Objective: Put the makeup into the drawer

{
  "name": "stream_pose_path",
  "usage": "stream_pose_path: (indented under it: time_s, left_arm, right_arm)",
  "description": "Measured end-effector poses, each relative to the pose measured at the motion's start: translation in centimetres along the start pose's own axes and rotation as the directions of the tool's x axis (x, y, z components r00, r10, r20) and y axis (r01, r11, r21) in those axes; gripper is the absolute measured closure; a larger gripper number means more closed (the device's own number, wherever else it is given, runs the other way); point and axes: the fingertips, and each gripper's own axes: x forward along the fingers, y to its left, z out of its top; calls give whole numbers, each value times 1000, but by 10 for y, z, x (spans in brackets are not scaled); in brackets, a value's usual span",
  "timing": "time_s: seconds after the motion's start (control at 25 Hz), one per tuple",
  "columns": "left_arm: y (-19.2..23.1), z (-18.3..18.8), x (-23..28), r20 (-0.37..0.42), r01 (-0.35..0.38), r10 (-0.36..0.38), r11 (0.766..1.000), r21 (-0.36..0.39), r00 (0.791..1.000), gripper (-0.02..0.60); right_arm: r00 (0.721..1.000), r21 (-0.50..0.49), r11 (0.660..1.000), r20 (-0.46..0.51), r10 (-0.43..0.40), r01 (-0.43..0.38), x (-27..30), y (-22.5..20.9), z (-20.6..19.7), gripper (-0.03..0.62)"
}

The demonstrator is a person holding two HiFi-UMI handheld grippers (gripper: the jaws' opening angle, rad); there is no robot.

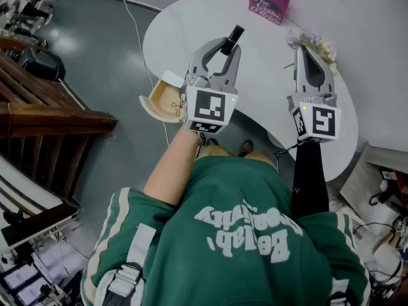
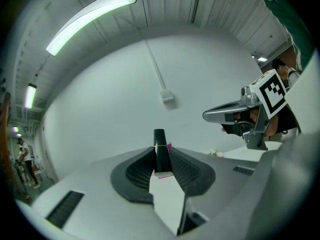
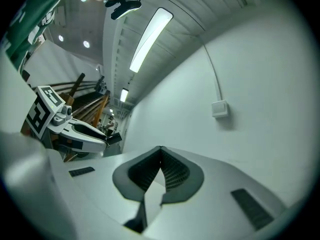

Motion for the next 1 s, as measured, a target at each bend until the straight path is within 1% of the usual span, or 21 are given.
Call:
stream_pose_path:
  time_s: [0.08,0.28,0.44,0.56,0.72,0.84,0.92,1.0]
  left_arm:
    - [29,-8,-17,-21,-60,60,998,4,998,470]
    - [87,-24,-62,-51,-156,156,988,15,986,470]
    - [130,-41,-103,-91,-254,256,967,26,962,471]
    - [151,-54,-127,-113,-303,304,953,26,946,471]
    - [169,-66,-147,-131,-326,326,945,24,936,471]
    - [178,-81,-154,-144,-329,329,944,21,933,469]
    - [178,-107,-155,-185,-320,317,947,18,930,469]
    - [174,-142,-155,-250,-304,293,953,-5,923,469]
  right_arm:
    - [998,11,998,10,65,-66,22,29,2,585]
    - [982,22,982,31,185,-186,62,101,11,585]
    - [953,30,953,53,299,-301,88,163,20,585]
    - [932,20,933,57,358,-360,99,198,23,585]
    - [915,-4,916,48,401,-402,110,234,25,585]
    - [910,-4,911,46,412,-412,117,248,28,585]
    - [910,-1,911,39,413,-413,119,252,25,585]
    - [911,11,912,29,410,-411,120,254,21,585]
